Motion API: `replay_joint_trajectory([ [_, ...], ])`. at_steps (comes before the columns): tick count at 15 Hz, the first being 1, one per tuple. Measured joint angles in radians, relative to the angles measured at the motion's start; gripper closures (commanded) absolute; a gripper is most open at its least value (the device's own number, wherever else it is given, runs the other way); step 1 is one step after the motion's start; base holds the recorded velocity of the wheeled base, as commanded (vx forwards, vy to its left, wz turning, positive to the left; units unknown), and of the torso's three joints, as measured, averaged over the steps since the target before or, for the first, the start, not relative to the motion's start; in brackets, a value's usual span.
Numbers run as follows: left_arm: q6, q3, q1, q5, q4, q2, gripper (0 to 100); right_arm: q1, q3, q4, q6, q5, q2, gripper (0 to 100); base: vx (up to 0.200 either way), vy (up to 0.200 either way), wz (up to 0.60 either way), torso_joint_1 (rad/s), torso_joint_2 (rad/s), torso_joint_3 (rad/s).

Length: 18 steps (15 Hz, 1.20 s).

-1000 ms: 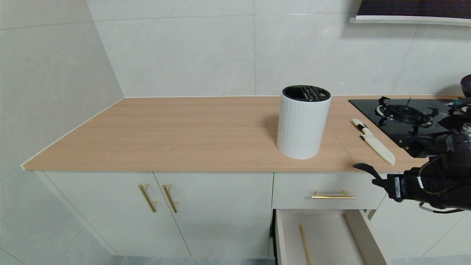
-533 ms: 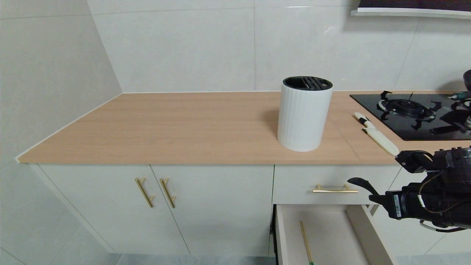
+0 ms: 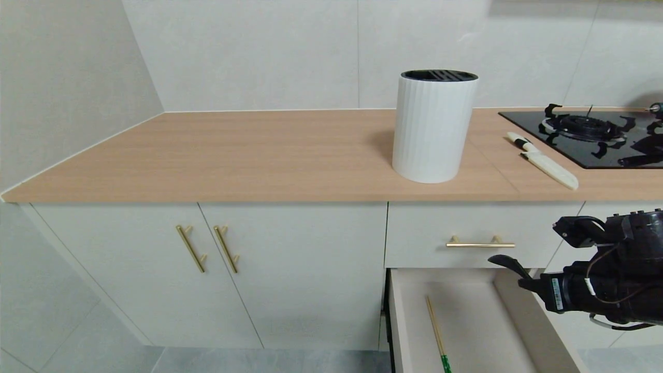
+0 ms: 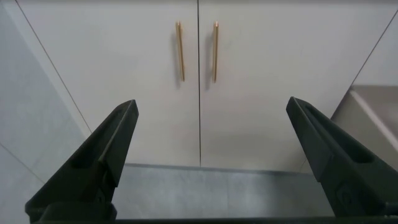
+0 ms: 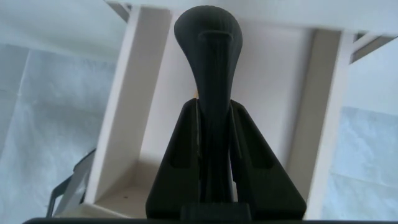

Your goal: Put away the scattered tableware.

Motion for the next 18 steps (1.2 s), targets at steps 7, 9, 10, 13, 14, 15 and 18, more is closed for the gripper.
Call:
replay_joint_trajectory([
  [7,0.0,0.0,0.0,0.0,0.0,0.0,0,0.0,0.001,-0.012,-0.002,-0.001,0.028,100,0.0,0.0,0.0,-0.144,0.47,0.313],
  [9,0.0,0.0,0.0,0.0,0.0,0.0,0,0.0,0.003,-0.013,-0.002,-0.001,0.032,100,0.0,0.0,0.0,-0.098,0.44,0.339],
  [10,0.0,0.0,0.0,0.0,0.0,0.0,0,0.0,0.003,-0.013,-0.002,-0.001,0.034,100,0.0,0.0,0.0,-0.051,0.26,0.193],
  [13,0.0,0.0,0.0,0.0,0.001,0.0,0,0.0,0.003,-0.015,-0.002,-0.006,0.044,100,0.0,0.0,0.0,-0.023,0.09,0.067],
  [14,0.0,0.0,0.0,0.0,0.001,0.0,0,0.0,0.002,-0.015,-0.002,-0.009,0.048,100,0.0,0.0,0.0,0.0,0.0,0.0],
  [15,0.0,0.0,0.0,0.0,0.001,0.0,0,0.001,0.002,-0.016,-0.002,-0.011,0.05,100,0.0,0.0,0.0,0.0,0.0,0.0],
  [18,0.0,0.0,0.0,0.001,0.0,0.0,0,0.04,0.0,-0.015,0.0,-0.041,0.074,100,0.0,0.0,0.0,0.0,0.0,0.0],
])
